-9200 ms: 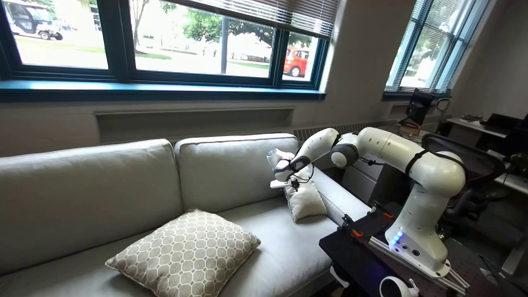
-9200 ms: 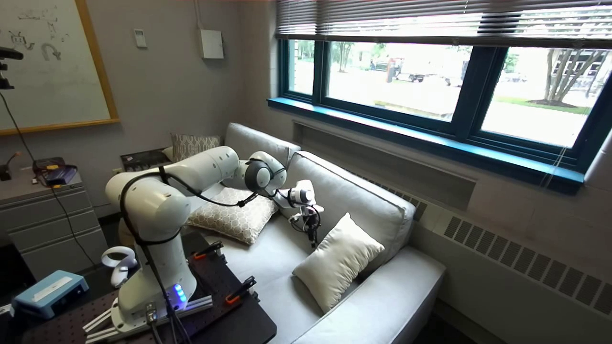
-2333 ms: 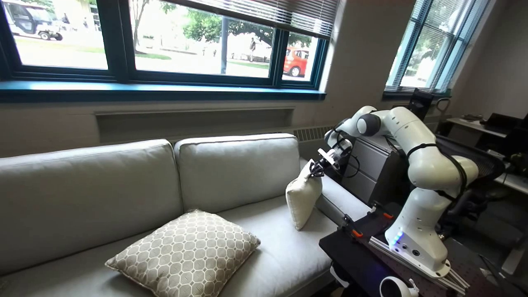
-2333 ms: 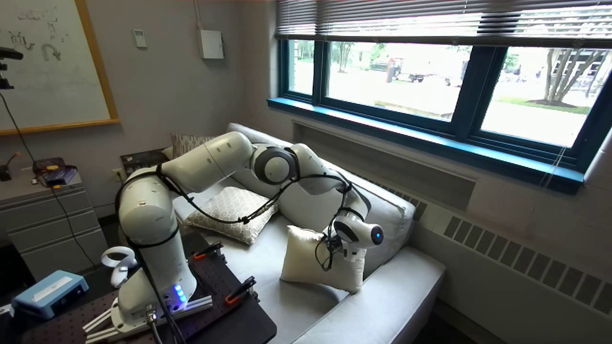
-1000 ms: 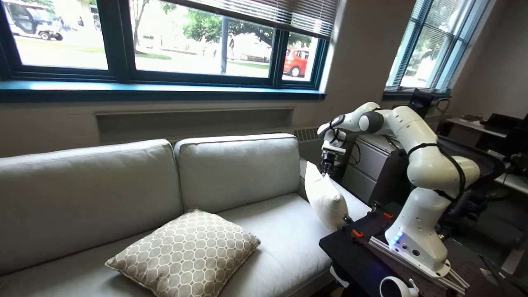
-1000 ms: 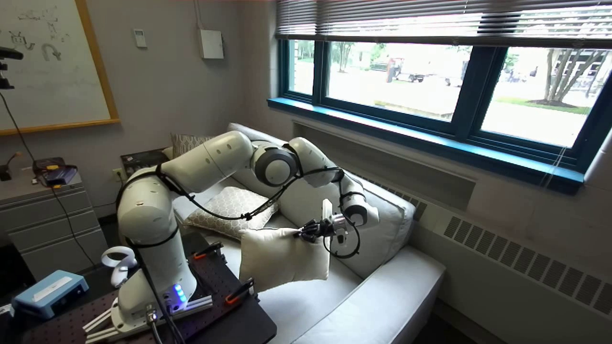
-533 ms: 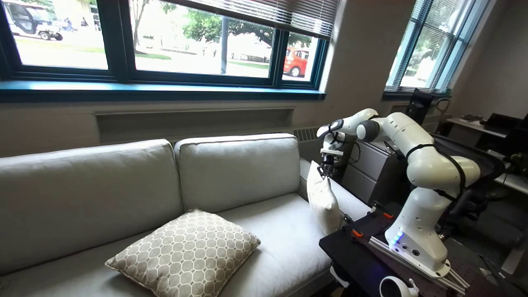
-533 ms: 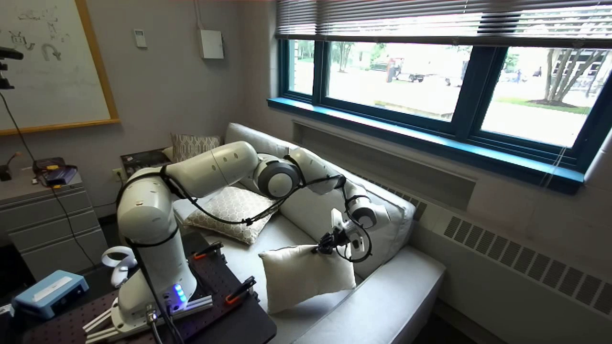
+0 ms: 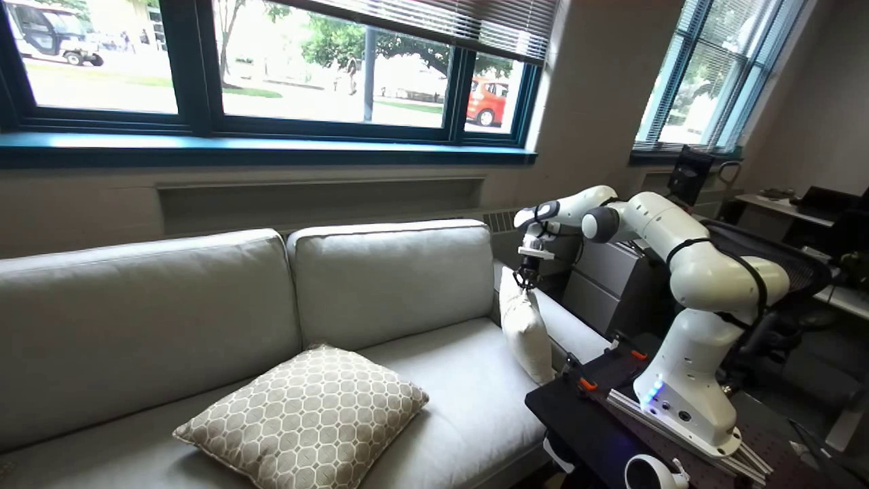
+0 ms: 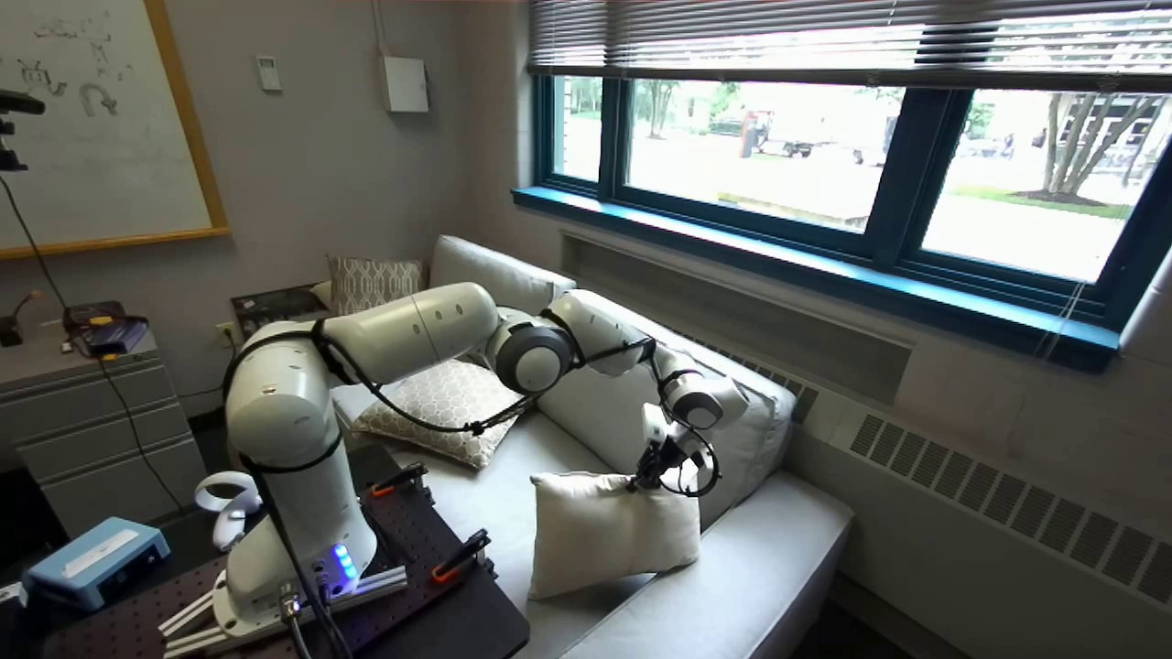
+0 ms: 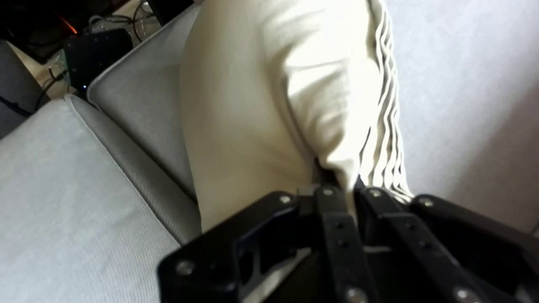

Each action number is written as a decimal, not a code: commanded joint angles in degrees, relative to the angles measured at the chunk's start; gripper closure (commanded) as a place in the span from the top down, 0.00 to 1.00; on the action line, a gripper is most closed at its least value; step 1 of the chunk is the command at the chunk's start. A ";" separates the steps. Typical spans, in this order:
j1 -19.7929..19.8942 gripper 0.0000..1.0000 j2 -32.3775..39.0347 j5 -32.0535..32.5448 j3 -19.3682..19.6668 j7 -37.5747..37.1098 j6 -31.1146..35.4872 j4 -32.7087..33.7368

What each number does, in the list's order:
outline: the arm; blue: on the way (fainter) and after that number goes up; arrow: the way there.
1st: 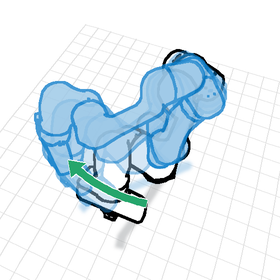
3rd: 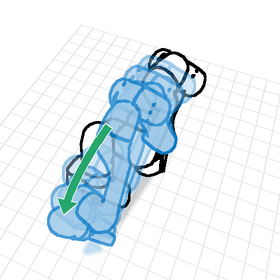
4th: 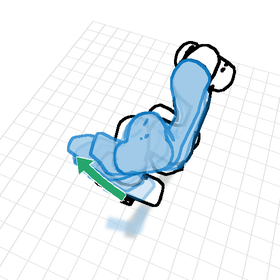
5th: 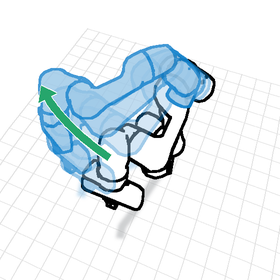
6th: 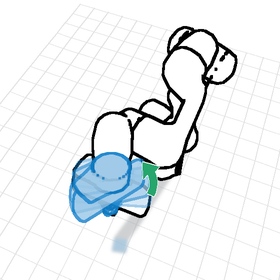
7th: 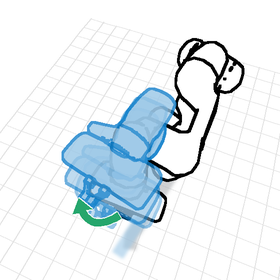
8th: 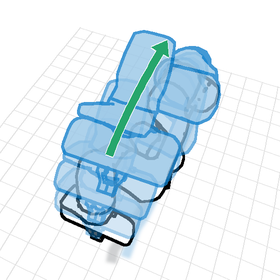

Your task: Place the small pillow against the right armrest of the sofa, place the pillow in the middle of the sofa in front of the small pillow on the right

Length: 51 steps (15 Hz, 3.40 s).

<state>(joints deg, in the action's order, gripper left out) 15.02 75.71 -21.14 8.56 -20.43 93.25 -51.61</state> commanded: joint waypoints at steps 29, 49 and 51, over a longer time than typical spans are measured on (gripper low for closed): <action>-12.31 1.00 -35.10 -5.10 11.74 -19.45 64.78 -63.25; -8.15 1.00 -43.10 -9.00 -3.71 -19.41 64.80 -67.36; -8.01 1.00 -41.20 -9.68 -4.07 -20.43 64.63 -65.48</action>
<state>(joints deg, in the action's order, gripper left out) 5.81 32.69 -29.47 5.94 -40.91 158.34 -119.24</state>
